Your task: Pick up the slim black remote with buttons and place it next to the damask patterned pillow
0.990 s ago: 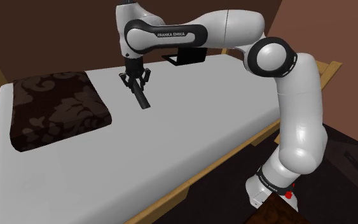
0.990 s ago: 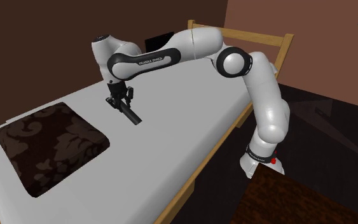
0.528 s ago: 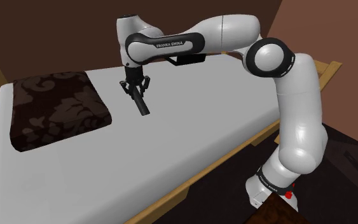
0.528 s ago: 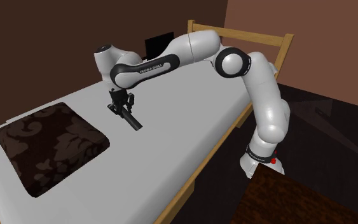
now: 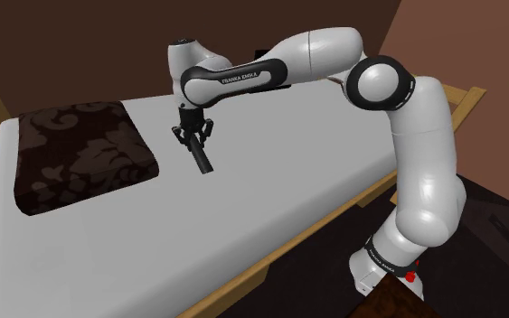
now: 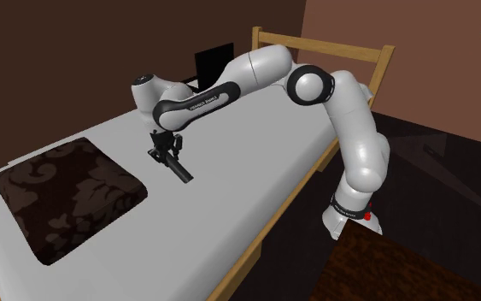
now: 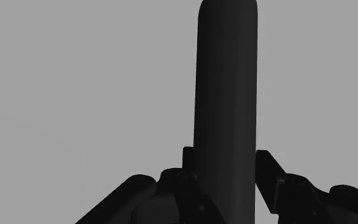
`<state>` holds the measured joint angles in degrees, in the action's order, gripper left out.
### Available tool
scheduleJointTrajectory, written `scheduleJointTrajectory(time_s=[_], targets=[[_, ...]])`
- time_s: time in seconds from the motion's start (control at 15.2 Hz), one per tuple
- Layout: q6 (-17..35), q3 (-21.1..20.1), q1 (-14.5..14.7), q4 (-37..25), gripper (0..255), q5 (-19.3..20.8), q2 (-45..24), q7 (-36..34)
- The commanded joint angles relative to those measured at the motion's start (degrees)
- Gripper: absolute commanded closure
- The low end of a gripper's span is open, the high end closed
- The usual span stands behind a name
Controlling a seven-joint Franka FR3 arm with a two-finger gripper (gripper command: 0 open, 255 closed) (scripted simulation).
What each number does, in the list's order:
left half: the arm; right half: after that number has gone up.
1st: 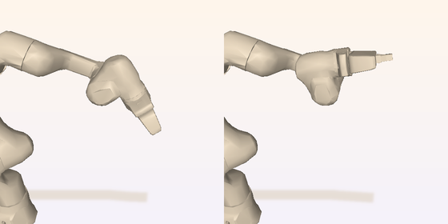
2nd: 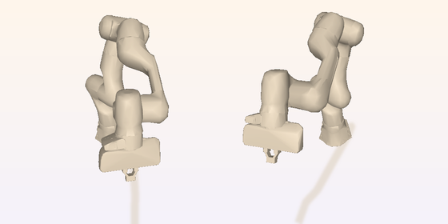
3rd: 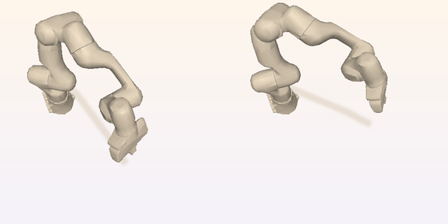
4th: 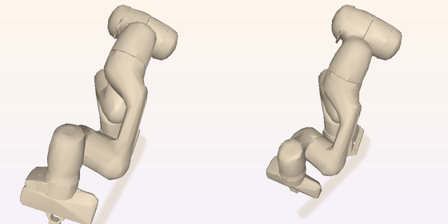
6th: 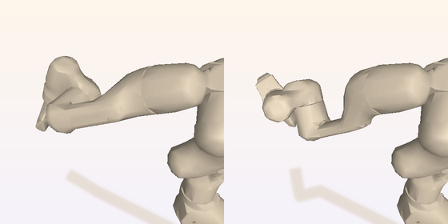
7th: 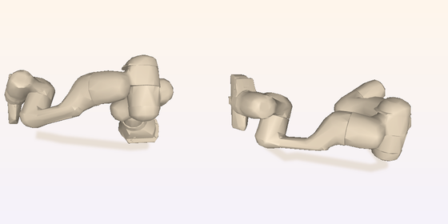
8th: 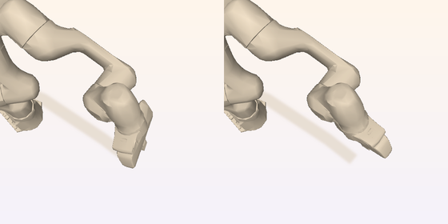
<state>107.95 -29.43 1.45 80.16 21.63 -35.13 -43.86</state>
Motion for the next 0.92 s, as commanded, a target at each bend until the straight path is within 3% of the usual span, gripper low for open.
scheduleJointTrajectory(time_s=[0.0, 0.46, 0.86], targets=[[1.2, 0.2, 0.0, 0.8, 255, 0.3, -0.5, -0.3], [5.5, 0.9, 0.1, 3.2, 255, 1.5, -2.5, -1.3], [5.5, 0.9, 0.1, 3.2, 255, 1.5, -2.5, -1.3]])
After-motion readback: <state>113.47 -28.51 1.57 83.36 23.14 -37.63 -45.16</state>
